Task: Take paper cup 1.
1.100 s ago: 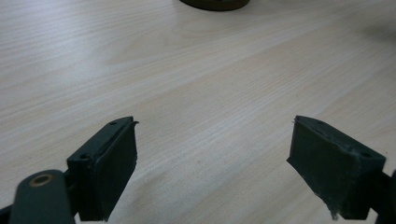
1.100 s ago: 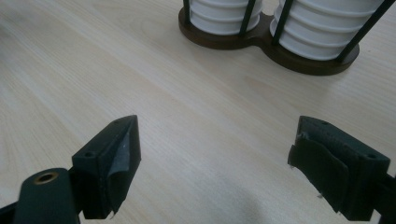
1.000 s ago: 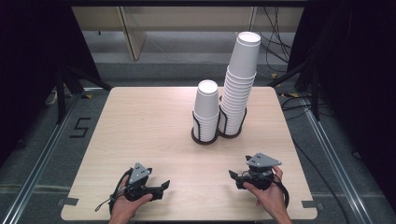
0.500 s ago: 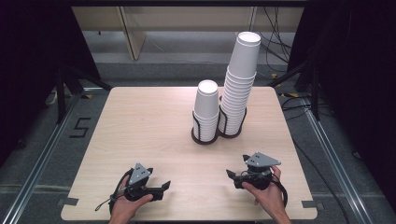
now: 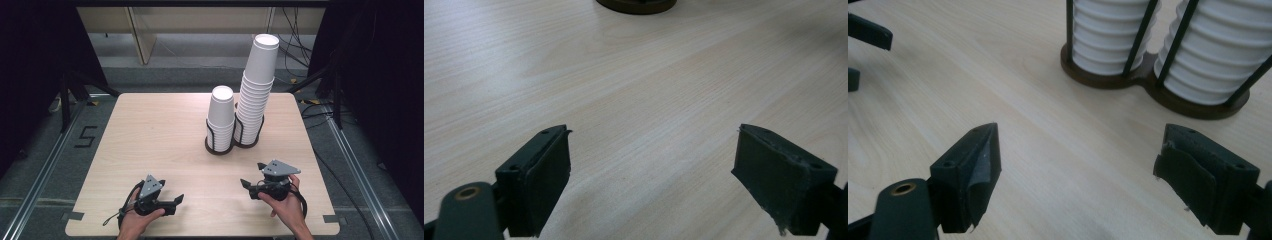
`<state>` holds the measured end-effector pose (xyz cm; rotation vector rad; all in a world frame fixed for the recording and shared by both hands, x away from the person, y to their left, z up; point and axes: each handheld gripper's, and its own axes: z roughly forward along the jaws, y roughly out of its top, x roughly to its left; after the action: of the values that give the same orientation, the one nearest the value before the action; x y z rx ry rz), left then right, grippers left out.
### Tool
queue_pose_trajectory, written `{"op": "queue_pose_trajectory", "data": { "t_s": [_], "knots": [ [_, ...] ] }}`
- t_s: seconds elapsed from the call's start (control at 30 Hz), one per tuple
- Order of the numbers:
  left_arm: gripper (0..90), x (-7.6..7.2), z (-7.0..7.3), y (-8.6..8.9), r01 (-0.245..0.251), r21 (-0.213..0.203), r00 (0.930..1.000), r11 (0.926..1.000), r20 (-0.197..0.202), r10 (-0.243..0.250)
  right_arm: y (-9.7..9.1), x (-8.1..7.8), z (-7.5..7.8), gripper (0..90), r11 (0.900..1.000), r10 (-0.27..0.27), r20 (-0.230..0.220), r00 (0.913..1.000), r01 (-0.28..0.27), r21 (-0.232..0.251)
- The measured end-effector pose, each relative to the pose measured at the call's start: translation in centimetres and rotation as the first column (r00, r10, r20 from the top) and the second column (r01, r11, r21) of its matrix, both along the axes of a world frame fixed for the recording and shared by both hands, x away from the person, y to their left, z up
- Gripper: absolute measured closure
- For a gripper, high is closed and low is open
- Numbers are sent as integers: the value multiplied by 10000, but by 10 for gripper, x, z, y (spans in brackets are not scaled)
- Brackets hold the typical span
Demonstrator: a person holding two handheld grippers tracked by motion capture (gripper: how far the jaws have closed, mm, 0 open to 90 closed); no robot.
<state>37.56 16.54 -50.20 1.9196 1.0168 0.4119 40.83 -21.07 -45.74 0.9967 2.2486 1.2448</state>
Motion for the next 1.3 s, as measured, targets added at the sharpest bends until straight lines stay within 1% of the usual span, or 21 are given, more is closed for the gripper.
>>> {"op": "queue_pose_trajectory", "data": {
  "t_s": [0.07, 0.2, 0.27, 0.33, 0.43, 0.47, 0.5, 0.53, 0.67, 0.8, 0.83, 0.9, 0.93, 1.03, 1.07, 1.13, 1.17, 1.2, 1.23, 1.27, 1.3],
  "knots": [
    [145, 0, 0, 0, 22, 4, 10000, 10000, -9, -22, 2, 2, 4, 185, 10000, 57, 238, 9997, -56, -51],
    [145, 0, 1, 0, 71, -64, 10000, 10000, 39, -71, 3, 3, 7, 186, 10000, 10, 89, 10000, -10, -38],
    [145, 0, 1, 0, 100, 6, 9999, 10000, 88, -100, 5, 5, 11, 187, 9999, -68, 113, 9999, 67, 105],
    [145, 1, 0, 0, 66, 32, 10000, 10000, 58, -66, 6, 8, 16, 186, 9999, 93, 369, 9993, -95, 47],
    [145, 2, 0, 0, 36, -7, 10000, 10000, 53, -36, 9, 10, 21, 182, 9999, 115, 269, 9996, -116, 46],
    [145, 2, 0, 0, -101, -63, 9999, 9999, 35, 101, 11, 13, 27, 180, 9998, 194, 521, 9985, -193, -37],
    [145, 2, 0, 0, -124, -93, 9999, 9999, 37, 124, 13, 13, 30, 178, 9999, 139, 361, 9993, -141, 65],
    [145, 2, 0, 0, -124, -93, 9999, 9999, 37, 124, 14, 16, 32, 179, 9998, 208, 521, 9984, -211, 60],
    [145, 2, 0, 0, -4, -4, 10000, 10000, 66, 4, 21, 20, 42, 179, 9994, 205, 480, 9986, -219, 280],
    [145, 2, 0, 0, 6, 2, 10000, 10000, 59, -6, 26, 30, 55, 179, 9986, 263, 814, 9963, -298, 430],
    [145, 2, 0, 0, 6, 2, 10000, 10000, 59, -6, 27, 29, 58, 179, 9989, 116, 543, 9985, -141, 452],
    [145, 2, -1, -1, -43, -32, 10000, 10000, 49, 43, 29, 32, 63, 179, 9989, 87, 657, 9978, -117, 461],
    [145, 2, -1, -1, -33, -21, 10000, 10000, 43, 33, 30, 35, 64, 179, 9986, 71, 881, 9961, -116, 514],
    [145, 1, -1, -1, -30, -15, 10000, 10000, 47, 30, 32, 37, 69, 179, 9986, 67, 749, 9972, -106, 518],
    [145, 1, -1, 0, -19, 10, 10000, 10000, 47, 19, 35, 40, 72, 179, 9979, -111, 943, 9955, 49, 649],
    [144, 2, -1, 0, -41, -1, 10000, 10000, 41, 41, 36, 41, 74, 179, 9981, -14, 822, 9966, -37, 621],
    [145, 2, -1, 0, -34, 49, 10000, 10000, 26, 34, 38, 45, 77, 182, 9988, -48, 1107, 9938, -7, 493],
    [145, 2, -1, 0, -25, 64, 10000, 10000, 21, 25, 42, 44, 78, 186, 9975, -229, 832, 9963, 172, 685],
    [145, 2, -1, 0, -25, 64, 10000, 10000, 21, 25, 42, 44, 78, 186, 9975, -229, 832, 9963, 172, 685],
    [145, 2, -1, 0, -29, 64, 10000, 10000, 7, 29, 45, 49, 81, 192, 9979, -137, 1009, 9948, 73, 637],
    [145, 2, -1, 0, -24, 74, 10000, 10000, 3, 24, 46, 50, 82, 194, 9978, -228, 970, 9950, 166, 646]
  ]
}}
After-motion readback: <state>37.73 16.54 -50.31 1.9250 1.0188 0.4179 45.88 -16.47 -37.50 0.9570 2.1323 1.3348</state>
